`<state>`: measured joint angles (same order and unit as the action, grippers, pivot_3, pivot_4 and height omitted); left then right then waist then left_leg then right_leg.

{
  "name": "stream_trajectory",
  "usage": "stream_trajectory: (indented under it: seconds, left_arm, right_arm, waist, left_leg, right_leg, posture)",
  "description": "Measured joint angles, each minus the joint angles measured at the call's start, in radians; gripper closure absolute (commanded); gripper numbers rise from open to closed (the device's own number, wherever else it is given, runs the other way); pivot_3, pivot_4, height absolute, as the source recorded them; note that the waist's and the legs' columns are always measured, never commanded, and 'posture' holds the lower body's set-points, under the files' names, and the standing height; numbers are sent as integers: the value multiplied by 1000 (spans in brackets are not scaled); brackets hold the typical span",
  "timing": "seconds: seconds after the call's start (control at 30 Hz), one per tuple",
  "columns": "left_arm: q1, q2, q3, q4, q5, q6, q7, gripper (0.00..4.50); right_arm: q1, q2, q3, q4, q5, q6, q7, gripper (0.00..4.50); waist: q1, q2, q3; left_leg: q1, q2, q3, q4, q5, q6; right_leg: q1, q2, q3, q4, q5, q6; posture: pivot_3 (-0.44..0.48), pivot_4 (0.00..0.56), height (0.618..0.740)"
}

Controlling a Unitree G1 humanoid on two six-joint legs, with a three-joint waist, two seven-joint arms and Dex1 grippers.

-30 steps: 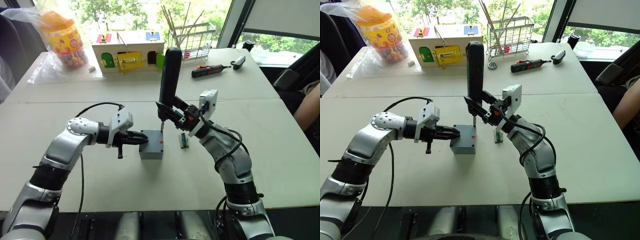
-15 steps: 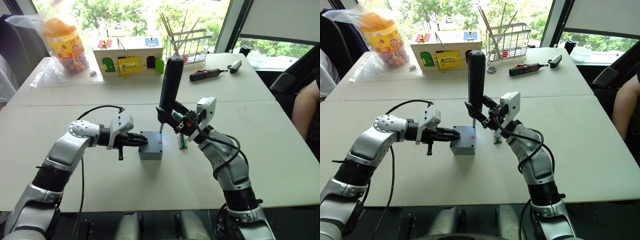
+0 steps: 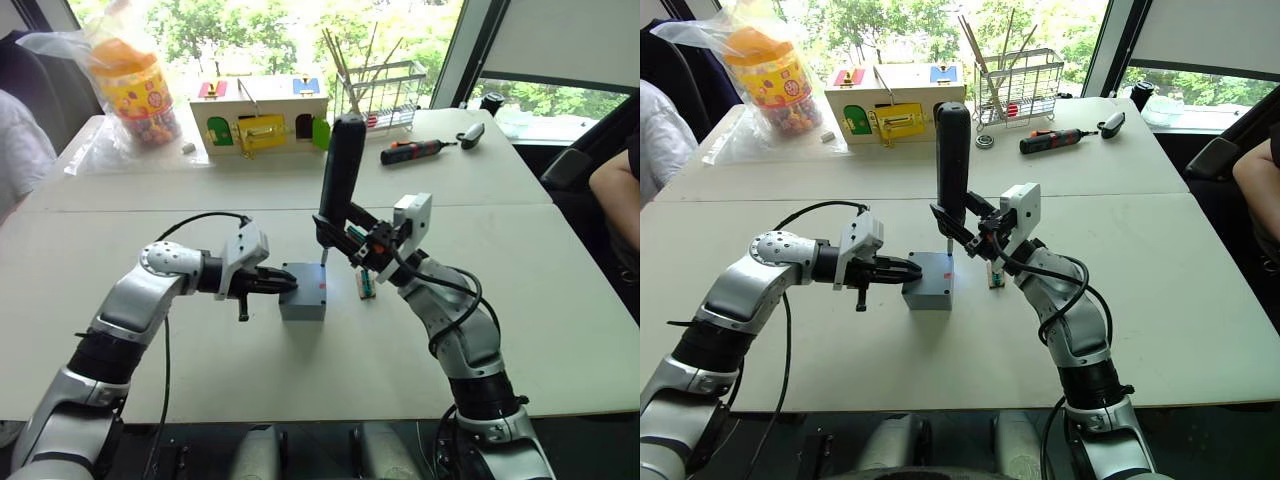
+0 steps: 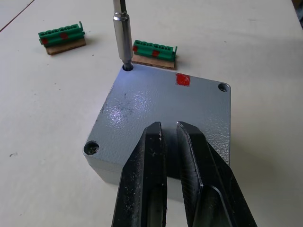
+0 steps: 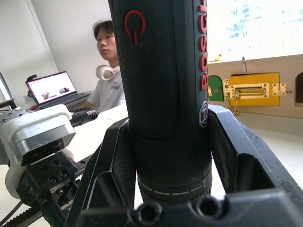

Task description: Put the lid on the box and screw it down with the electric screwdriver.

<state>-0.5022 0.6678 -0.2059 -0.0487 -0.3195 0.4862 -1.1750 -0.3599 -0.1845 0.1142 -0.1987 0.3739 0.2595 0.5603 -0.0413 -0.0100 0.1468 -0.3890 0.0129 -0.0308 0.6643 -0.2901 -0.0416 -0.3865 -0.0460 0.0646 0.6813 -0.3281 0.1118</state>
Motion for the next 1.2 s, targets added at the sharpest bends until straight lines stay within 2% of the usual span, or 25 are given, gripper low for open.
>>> stream_trajectory:
  seconds: [0.2,0.43,0.6,0.67,0.77,0.87,1.0,1.1,1.2]
  left_arm:
    - [-1,-11,0,4,3,-2,-1,4054]
    - [-6,-58,-3,16,-5,1,-1,4054]
    - [-12,-112,43,30,-95,88,14,4054]
    - [-48,-141,91,31,-154,131,32,4054]
    - [-106,-147,156,21,-209,161,52,4054]
    - [-116,-130,144,-23,-210,154,48,4054]
    - [-88,-88,70,-79,-156,115,33,4054]
    - [-60,-61,29,-119,-116,89,27,4054]
    - [-49,-48,6,-163,-87,72,33,4054]
  right_arm:
    - [-8,-23,-24,-45,32,61,-6,2690]
    - [-72,-100,-122,-108,192,285,-44,2690]
    - [-274,-169,-347,-133,410,499,-233,2690]
    - [-395,-257,-424,-99,472,630,-330,2690]
    - [-517,-441,-463,10,549,865,-355,2690]
    - [-576,-624,-396,159,537,1074,-308,2690]
    - [-581,-768,-245,341,474,1257,-223,2690]
    - [-561,-816,-143,472,443,1348,-131,2690]
    - [-569,-818,-46,567,383,1339,-59,2690]
  waist:
    - [1,0,0]
    - [15,1,2]
    - [24,3,4]
    - [27,3,4]
    - [26,3,4]
    - [24,3,4]
    - [24,3,5]
    - [22,5,6]
    - [20,7,7]
  left_leg:
    - [0,0,0,0,0,0]
    - [-4,0,0,0,0,0]
    - [-9,0,0,0,0,0]
    - [-17,0,-1,3,0,0]
    - [-20,0,0,2,0,1]
    - [-20,0,2,0,-2,4]
    - [-21,0,3,0,-3,5]
    - [-21,0,4,0,-3,5]
    - [-21,0,5,0,-3,5]
  right_leg:
    - [0,0,0,0,0,0]
    - [-3,-1,0,-1,0,0]
    - [-8,-2,0,-1,0,0]
    - [-15,-2,-1,0,0,0]
    - [-18,-2,-1,-1,0,0]
    - [-18,-2,0,-2,0,0]
    - [-18,-2,1,-8,0,0]
    - [-18,-2,2,-9,0,0]
    - [-19,-1,3,-9,0,0]
  posture:
    - [0,150,736]
    - [0,150,736]
    - [0,150,736]
    - [0,150,736]
    - [0,150,736]
    - [0,150,736]
    - [0,150,736]
    - [0,150,736]
    - [0,150,736]
